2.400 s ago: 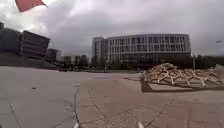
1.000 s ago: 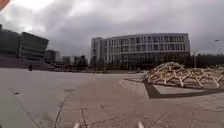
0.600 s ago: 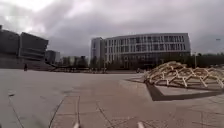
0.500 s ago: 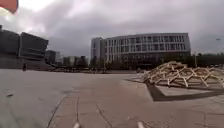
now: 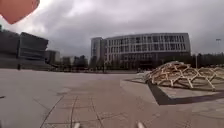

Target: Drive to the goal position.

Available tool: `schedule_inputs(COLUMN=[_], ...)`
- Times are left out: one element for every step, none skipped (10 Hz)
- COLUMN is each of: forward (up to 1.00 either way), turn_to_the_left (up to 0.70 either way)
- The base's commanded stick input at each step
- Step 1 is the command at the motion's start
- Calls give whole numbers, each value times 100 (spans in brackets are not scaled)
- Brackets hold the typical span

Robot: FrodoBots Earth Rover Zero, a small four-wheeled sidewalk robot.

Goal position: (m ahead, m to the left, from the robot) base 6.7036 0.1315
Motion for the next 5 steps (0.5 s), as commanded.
schedule_inputs(forward=[45, 45, 45, 45, 45], turn_to_the_left=[0, 0, 0, 0, 0])
